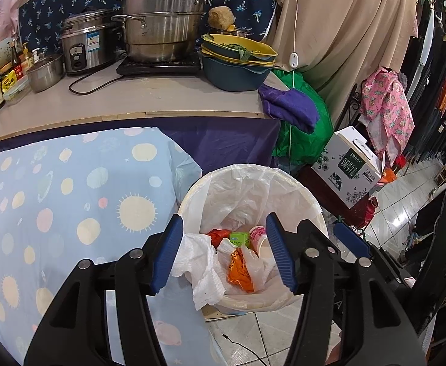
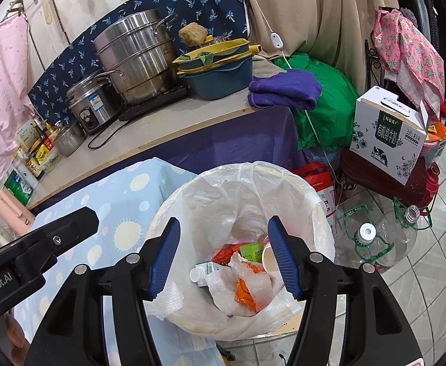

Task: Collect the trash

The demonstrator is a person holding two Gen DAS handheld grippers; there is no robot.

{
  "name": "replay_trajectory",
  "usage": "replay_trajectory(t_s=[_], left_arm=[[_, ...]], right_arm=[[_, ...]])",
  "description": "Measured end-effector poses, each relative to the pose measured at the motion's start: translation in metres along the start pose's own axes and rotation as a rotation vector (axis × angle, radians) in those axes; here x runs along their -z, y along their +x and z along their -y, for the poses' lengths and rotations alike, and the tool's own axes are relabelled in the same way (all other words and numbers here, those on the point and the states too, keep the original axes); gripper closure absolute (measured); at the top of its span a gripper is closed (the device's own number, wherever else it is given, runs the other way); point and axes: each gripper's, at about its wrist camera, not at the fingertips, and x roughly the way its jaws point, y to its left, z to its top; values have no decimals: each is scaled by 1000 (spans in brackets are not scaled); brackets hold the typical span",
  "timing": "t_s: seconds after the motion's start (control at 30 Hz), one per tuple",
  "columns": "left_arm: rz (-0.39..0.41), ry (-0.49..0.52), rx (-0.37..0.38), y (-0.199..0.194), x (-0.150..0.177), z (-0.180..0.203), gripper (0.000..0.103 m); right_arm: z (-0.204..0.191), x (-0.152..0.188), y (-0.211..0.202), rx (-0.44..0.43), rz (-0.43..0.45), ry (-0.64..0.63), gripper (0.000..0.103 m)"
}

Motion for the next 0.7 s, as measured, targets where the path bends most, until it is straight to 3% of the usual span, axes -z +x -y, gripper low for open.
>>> replay_trajectory(t_s=[0.1, 0.7], left_arm=[[9, -15, -9, -2, 0, -4, 40], [-43, -127, -116, 7, 21, -68, 40]], right_arm=[[1, 0, -1, 2, 1, 0, 44], [-15, 28, 17, -34, -77, -25, 43]])
